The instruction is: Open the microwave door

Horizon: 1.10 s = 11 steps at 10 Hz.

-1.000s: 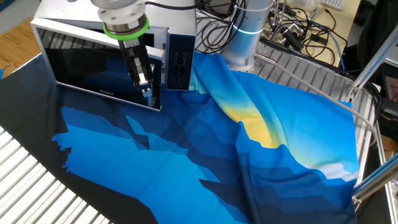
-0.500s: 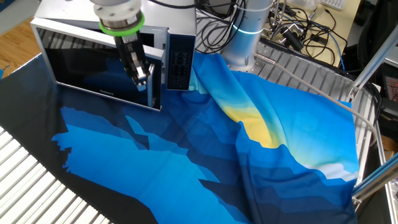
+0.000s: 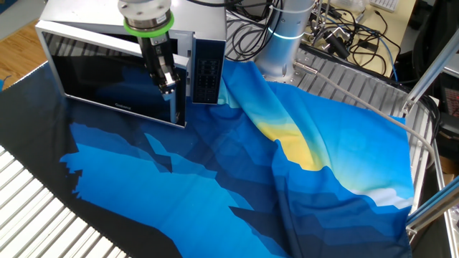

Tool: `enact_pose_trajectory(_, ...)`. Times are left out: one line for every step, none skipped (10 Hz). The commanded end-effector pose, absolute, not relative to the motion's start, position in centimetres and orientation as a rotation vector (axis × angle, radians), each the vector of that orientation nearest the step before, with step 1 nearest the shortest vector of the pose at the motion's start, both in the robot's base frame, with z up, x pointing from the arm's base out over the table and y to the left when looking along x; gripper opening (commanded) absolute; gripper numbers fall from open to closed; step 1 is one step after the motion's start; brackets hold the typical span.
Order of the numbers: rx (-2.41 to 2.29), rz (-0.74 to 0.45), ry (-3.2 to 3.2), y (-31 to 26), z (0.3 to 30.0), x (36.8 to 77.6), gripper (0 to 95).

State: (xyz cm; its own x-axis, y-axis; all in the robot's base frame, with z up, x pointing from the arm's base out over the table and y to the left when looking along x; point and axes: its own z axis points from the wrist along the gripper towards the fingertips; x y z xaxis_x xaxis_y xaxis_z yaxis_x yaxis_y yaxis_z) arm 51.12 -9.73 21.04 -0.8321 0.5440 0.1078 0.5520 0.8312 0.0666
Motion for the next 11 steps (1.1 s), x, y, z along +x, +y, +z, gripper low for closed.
enact_pose_trajectory(-0.856, -0.099, -2.941, -9.7, 21.1, 51.0, 0.0)
enact_pose_trajectory(-0.738, -0.124, -2.974, -9.7, 21.1, 51.0, 0.0)
enact_pose_trajectory(-0.653, -0.137, -2.99, -9.7, 21.1, 51.0, 0.0)
enact_pose_trajectory(-0.537, -0.135, -3.008, -9.7, 21.1, 51.0, 0.0)
enact_pose_trajectory(-0.379, -0.107, -3.025, -9.7, 21.1, 51.0, 0.0)
enact_pose_trajectory(-0.353, -0.096, -3.03, -9.7, 21.1, 51.0, 0.0)
enact_pose_trajectory(-0.376, -0.081, -3.035, -9.7, 21.1, 51.0, 0.0)
enact_pose_trajectory(-0.338, -0.009, -3.047, -8.5, 20.9, 51.1, 0.0)
enact_pose_trajectory(-0.34, 0.02, -3.05, -7.0, 20.6, 51.4, 0.0)
enact_pose_trajectory(-0.346, 0.024, -3.048, -6.4, 20.5, 51.5, 0.0)
enact_pose_trajectory(-0.372, 0.021, -3.04, -5.0, 20.1, 51.8, 0.0)
